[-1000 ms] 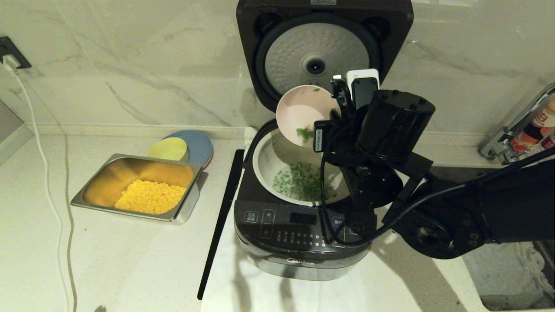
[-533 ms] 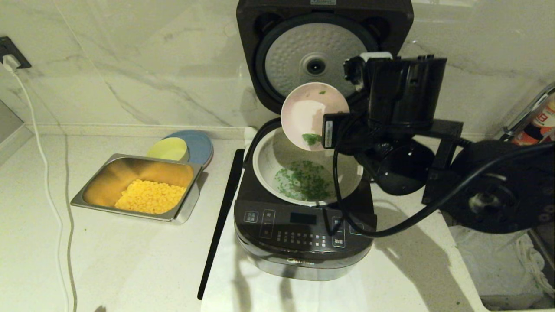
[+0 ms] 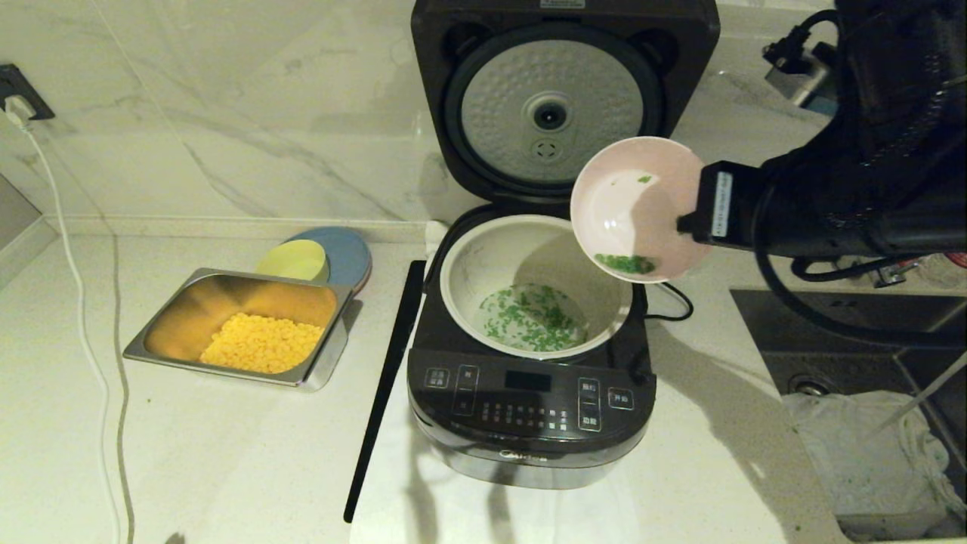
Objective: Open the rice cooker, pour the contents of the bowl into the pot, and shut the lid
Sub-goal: Fill a bowl with water from the tap
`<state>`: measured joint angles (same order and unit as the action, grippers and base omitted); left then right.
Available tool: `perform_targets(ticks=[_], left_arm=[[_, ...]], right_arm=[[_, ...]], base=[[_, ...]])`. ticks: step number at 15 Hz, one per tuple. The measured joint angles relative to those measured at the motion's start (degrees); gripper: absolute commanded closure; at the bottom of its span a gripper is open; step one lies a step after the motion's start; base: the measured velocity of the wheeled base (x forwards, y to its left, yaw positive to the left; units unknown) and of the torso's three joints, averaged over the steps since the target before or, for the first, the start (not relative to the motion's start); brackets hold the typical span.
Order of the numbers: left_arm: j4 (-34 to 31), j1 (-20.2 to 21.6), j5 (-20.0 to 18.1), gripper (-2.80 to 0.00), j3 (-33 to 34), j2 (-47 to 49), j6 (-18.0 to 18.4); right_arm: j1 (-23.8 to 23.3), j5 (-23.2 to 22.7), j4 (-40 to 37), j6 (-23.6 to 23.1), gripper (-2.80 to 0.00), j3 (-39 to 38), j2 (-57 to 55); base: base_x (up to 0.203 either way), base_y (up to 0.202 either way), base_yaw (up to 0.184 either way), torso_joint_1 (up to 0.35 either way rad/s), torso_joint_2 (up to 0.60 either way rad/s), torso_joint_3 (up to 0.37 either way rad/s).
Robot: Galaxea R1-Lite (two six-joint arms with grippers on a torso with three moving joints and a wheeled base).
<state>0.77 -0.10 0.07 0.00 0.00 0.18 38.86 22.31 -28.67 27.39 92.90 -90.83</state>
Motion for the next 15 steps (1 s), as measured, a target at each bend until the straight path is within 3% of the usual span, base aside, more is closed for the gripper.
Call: perform_targets(ticks=[4,6,11,15], left_arm=[[0.0,0.0,0.0,0.0,0.0,0.0,0.0],[0.0,0.0,0.0,0.0,0.0,0.0,0.0],[0.0,0.0,0.0,0.0,0.0,0.0,0.0],[0.0,0.0,0.0,0.0,0.0,0.0,0.0]], right_arm=[[-7.2,-9.7,-10.0,0.1,0.0,-5.4,7.5],[-12.4,-13.4,-11.3,0.1,0.0,-10.8,11.2],[-33.1,-23.3,-11.3,-2.1,0.0,-23.6,18.3],[-48.9,-33.0,-11.1,-5.9,0.0,-27.5,19.1]], base=[[0.0,0.0,0.0,0.0,0.0,0.0],[0.0,0.0,0.0,0.0,0.0,0.0],[0.0,0.0,0.0,0.0,0.0,0.0],[0.0,0.0,0.0,0.0,0.0,0.0]])
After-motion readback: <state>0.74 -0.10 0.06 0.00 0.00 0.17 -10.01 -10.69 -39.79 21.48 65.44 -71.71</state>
